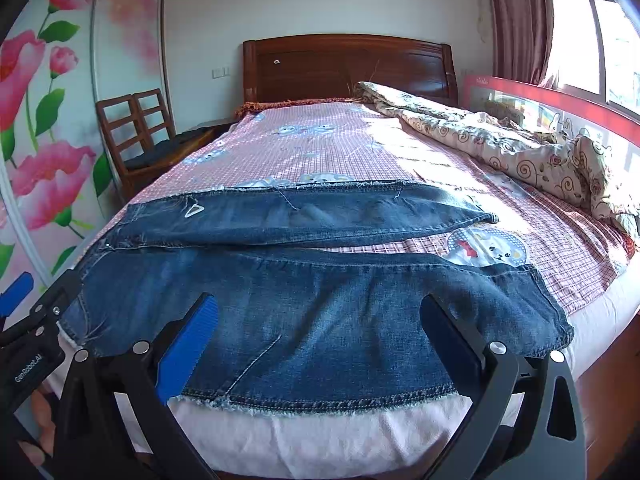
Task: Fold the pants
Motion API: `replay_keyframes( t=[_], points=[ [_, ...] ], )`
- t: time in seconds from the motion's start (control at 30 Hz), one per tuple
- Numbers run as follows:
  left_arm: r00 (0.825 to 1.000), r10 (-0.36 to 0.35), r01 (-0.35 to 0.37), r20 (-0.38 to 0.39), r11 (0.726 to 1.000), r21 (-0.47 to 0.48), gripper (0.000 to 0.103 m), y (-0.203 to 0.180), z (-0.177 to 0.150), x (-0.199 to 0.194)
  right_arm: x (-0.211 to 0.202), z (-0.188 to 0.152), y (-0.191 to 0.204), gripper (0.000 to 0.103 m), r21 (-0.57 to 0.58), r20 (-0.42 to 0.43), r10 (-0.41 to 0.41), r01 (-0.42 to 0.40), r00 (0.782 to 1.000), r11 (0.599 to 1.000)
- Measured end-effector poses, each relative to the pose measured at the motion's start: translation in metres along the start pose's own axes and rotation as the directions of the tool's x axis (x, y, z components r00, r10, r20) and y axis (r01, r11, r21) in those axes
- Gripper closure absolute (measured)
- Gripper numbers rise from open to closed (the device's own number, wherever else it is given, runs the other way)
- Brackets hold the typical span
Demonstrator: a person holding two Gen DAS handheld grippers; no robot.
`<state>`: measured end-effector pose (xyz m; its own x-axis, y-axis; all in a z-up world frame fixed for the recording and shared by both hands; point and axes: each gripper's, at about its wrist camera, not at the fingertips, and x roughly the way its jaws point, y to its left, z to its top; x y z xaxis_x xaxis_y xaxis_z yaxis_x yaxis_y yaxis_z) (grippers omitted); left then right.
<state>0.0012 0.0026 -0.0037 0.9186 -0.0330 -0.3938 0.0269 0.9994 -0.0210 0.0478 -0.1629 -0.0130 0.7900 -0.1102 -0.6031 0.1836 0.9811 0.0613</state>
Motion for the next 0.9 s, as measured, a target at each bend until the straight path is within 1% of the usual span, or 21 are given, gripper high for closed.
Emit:
replay_keyframes(
  t=[0.1, 0.23, 0.3, 0.33, 0.37, 0.4, 0.43, 0.5, 0.53, 0.63, 0.7, 0.73, 0.77, 0.83, 0.87, 0.9],
  points=[
    [1.000, 0.000, 0.000, 0.002, 1.000, -0.001, 0.002, 0.000, 0.000, 0.000, 0.001, 0.000, 0.001, 0.003, 0.001, -0.002, 0.002, -0.002, 1.000, 1.000],
    [0.999, -0.002, 0.002, -0.036, 1.000, -0.004, 0.002, 0.004, 0.000, 0.004, 0.003, -0.001, 0.000, 0.003, 0.002, -0.009, 0.003, -0.003, 1.000, 1.000],
    [0.998, -0.021, 0.021, -0.061, 1.000, -0.012, 0.002, 0.010, 0.002, 0.009, 0.005, -0.001, -0.003, 0.003, 0.015, -0.025, 0.012, -0.012, 1.000, 1.000],
    [0.995, -0.046, 0.044, -0.091, 0.999, -0.025, 0.002, 0.016, 0.005, 0.016, 0.008, -0.001, -0.006, 0.003, 0.024, -0.038, 0.017, -0.017, 0.999, 1.000],
    [0.988, -0.090, 0.086, -0.127, 0.995, -0.042, 0.002, 0.023, 0.010, 0.025, 0.011, -0.002, -0.009, 0.003, 0.031, -0.051, 0.026, -0.024, 0.998, 0.999],
    [0.979, -0.142, 0.134, -0.147, 0.989, -0.059, 0.002, 0.033, 0.016, 0.034, 0.014, -0.003, -0.013, 0.003, 0.039, -0.064, 0.034, -0.031, 0.997, 0.999],
    [0.973, -0.170, 0.160, -0.157, 0.984, -0.072, 0.002, 0.043, 0.024, 0.045, 0.016, -0.004, -0.015, 0.003, 0.047, -0.074, 0.038, -0.035, 0.996, 0.998],
    [0.966, -0.195, 0.183, -0.171, 0.980, -0.081, 0.002, 0.066, 0.044, 0.067, 0.021, -0.006, -0.021, 0.003, 0.065, -0.094, 0.041, -0.035, 0.995, 0.997],
    [0.967, -0.203, 0.194, -0.153, 0.978, -0.071, 0.002, 0.075, 0.056, 0.078, 0.024, -0.007, -0.023, 0.003, 0.074, -0.108, 0.043, -0.035, 0.993, 0.997],
    [0.953, -0.187, 0.169, -0.238, 0.981, -0.094, 0.002, 0.112, 0.087, 0.128, 0.034, -0.007, -0.026, 0.003, 0.093, -0.144, 0.054, -0.041, 0.988, 0.995],
    [0.929, -0.193, 0.157, -0.316, 0.978, -0.135, 0.002, 0.140, 0.100, 0.168, 0.040, -0.005, -0.024, 0.003, 0.088, -0.163, 0.053, -0.039, 0.985, 0.995],
    [0.909, -0.209, 0.159, -0.360, 0.974, -0.165, 0.002, 0.154, 0.105, 0.190, 0.044, -0.003, -0.022, 0.003, 0.082, -0.171, 0.053, -0.040, 0.984, 0.996],
    [0.884, -0.223, 0.153, -0.411, 0.968, -0.197, 0.002, 0.167, 0.108, 0.213, 0.047, -0.001, -0.021, 0.003, 0.076, -0.179, 0.052, -0.039, 0.982, 0.996],
    [0.842, -0.264, 0.148, -0.471, 0.952, -0.268, 0.002, 0.190, 0.112, 0.255, 0.055, 0.003, -0.017, 0.003, 0.069, -0.196, 0.050, -0.037, 0.979, 0.997],
    [0.831, -0.294, 0.157, -0.472, 0.938, -0.309, 0.002, 0.199, 0.115, 0.271, 0.059, 0.005, -0.016, 0.003, 0.070, -0.205, 0.054, -0.040, 0.977, 0.997],
    [0.829, -0.312, 0.158, -0.465, 0.927, -0.340, 0.002, 0.208, 0.117, 0.285, 0.062, 0.007, -0.014, 0.003, 0.072, -0.214, 0.055, -0.040, 0.975, 0.997]
  ],
)
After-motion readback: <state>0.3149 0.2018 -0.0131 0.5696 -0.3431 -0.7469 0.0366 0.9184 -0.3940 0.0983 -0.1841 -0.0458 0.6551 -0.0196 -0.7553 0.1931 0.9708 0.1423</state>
